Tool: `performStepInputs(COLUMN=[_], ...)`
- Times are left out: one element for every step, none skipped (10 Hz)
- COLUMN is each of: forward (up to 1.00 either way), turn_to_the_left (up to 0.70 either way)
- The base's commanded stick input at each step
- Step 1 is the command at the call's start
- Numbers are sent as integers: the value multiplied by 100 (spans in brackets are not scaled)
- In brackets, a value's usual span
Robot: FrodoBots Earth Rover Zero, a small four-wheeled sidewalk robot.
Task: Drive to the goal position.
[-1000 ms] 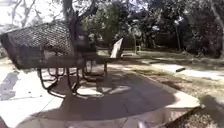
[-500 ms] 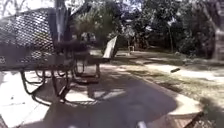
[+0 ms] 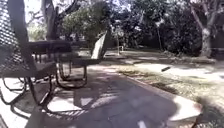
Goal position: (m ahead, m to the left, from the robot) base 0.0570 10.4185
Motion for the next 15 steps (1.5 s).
performStepInputs(forward=[50, 50, 50, 50, 50, 50, 50, 50, 50, 50, 50, 50, 50, 50, 50], turn_to_the_left=[-50, -50, -50, -50, -20, 0, 0, 0, 0, 0, 0, 0, 0, 0, 1])
